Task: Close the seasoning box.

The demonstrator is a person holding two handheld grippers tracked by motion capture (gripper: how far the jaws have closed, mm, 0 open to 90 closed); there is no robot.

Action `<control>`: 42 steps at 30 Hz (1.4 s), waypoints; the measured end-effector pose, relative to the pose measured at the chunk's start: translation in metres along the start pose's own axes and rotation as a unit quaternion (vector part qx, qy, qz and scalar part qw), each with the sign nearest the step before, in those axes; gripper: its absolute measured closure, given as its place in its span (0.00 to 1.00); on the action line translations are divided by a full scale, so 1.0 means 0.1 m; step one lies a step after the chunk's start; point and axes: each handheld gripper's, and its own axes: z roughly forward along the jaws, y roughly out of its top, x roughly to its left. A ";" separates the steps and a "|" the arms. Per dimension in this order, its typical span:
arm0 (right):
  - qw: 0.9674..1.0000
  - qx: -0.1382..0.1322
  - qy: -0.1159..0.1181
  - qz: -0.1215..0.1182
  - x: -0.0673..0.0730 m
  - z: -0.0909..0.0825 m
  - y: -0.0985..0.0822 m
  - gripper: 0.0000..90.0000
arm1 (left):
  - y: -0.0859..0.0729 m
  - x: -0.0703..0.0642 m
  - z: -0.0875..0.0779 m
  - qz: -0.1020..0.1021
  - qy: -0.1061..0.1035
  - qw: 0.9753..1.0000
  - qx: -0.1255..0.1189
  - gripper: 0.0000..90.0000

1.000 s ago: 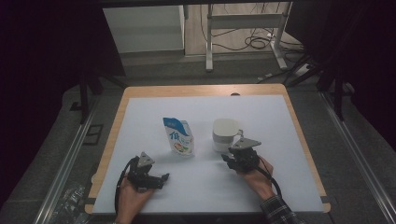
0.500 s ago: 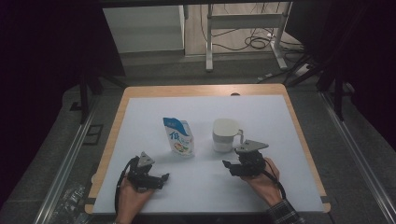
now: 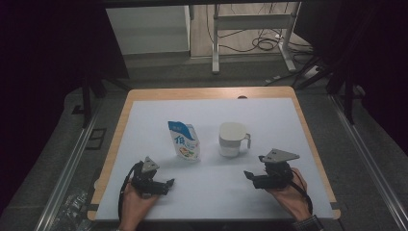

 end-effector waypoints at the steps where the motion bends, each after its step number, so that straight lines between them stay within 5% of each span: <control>1: 1.000 0.000 0.000 0.000 0.00 0.00 0.00 0.23 | 0.00 0.00 0.00 0.000 0.000 1.000 0.000 0.04; 18: 0.998 0.022 -0.041 0.043 -0.35 -0.32 -0.44 0.15 | 0.00 0.00 0.00 0.001 0.001 1.000 0.000 0.04; 32: 0.996 0.065 -0.045 0.050 -0.52 -0.18 -0.77 0.13 | 0.00 0.00 0.00 0.001 0.001 1.000 0.001 0.04; 42: 0.997 0.052 -0.048 0.036 -0.52 -0.14 -0.80 0.10 | 0.00 0.00 0.00 0.001 0.001 1.000 0.000 0.04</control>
